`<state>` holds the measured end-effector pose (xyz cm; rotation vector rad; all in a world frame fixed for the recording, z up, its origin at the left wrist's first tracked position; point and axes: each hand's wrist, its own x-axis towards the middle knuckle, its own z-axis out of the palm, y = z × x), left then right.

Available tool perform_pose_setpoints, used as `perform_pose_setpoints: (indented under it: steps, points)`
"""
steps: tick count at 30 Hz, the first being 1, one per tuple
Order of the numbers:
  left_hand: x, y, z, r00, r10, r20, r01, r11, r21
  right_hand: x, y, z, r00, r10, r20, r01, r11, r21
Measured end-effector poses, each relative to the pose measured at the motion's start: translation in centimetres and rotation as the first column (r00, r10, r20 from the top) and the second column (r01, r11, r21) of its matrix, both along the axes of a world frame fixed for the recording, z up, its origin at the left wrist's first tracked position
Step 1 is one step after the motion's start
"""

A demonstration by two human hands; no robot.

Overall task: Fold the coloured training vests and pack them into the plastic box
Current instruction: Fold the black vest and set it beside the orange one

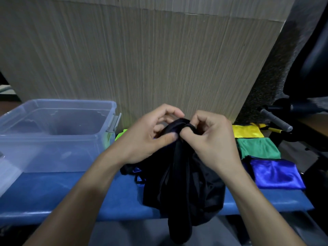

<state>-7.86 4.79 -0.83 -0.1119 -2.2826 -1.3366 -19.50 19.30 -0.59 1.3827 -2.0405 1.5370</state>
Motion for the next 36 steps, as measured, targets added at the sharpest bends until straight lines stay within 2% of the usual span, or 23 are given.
perform_pose_setpoints:
  steps: [2, 5, 7, 8, 11, 15, 17, 20, 25, 28, 31, 36]
  points:
    - [0.2, -0.3, -0.5, 0.998, 0.057, 0.031, -0.055, 0.997, -0.060, -0.4, -0.2, 1.3, 0.999, -0.027, -0.041, 0.026, 1.000, -0.016]
    - [0.9, -0.7, -0.3, 0.973, 0.205, -0.108, -0.218, 0.968, -0.125, -0.9, 0.0, 4.1, 0.989, -0.047, -0.139, 0.049, 0.999, 0.006]
    - [1.5, -0.6, 0.5, 0.955, 0.185, -0.234, -0.216, 0.970, -0.113, -1.0, 0.1, 5.9, 0.978, 0.005, -0.208, 0.017, 0.994, 0.104]
    - [1.8, -0.5, 0.8, 0.950, 0.178, -0.258, -0.222, 0.963, -0.154, -0.8, 0.1, 6.7, 0.972, 0.042, -0.230, -0.002, 0.985, 0.171]
    - [2.1, 0.4, 1.1, 0.947, 0.209, -0.245, -0.285, 0.898, -0.334, 0.2, -0.3, 8.7, 0.953, 0.130, -0.272, -0.040, 0.949, 0.314]
    - [2.0, 1.3, 0.6, 0.925, 0.341, -0.167, -0.375, 0.893, -0.249, 1.9, -1.0, 10.4, 0.917, 0.149, -0.371, 0.006, 0.923, 0.386]
    - [1.9, 1.7, 0.8, 0.901, 0.408, -0.147, -0.430, 0.885, -0.178, 2.6, -1.0, 10.8, 0.909, 0.169, -0.382, 0.005, 0.910, 0.414]
    - [1.8, 1.5, 0.8, 0.869, 0.473, -0.144, -0.492, 0.858, -0.152, 2.9, -0.5, 11.1, 0.902, 0.232, -0.364, -0.040, 0.885, 0.463]
    - [2.5, 0.3, 0.1, 0.923, 0.357, -0.141, -0.380, 0.901, -0.208, 1.1, 1.6, 11.1, 0.902, 0.305, -0.306, -0.158, 0.893, 0.421]
    - [2.8, -0.1, -1.2, 0.939, 0.322, -0.117, -0.342, 0.900, -0.271, -0.3, 3.2, 11.0, 0.887, 0.216, -0.409, -0.060, 0.930, 0.362]
    - [3.0, -0.5, -2.7, 0.928, 0.353, -0.119, -0.372, 0.861, -0.347, -1.8, 4.5, 11.5, 0.862, 0.065, -0.503, 0.091, 0.956, 0.280]
    - [3.5, -0.2, -3.7, 0.916, 0.386, -0.111, -0.399, 0.842, -0.364, -2.6, 6.2, 13.1, 0.844, -0.061, -0.533, 0.157, 0.978, 0.137]
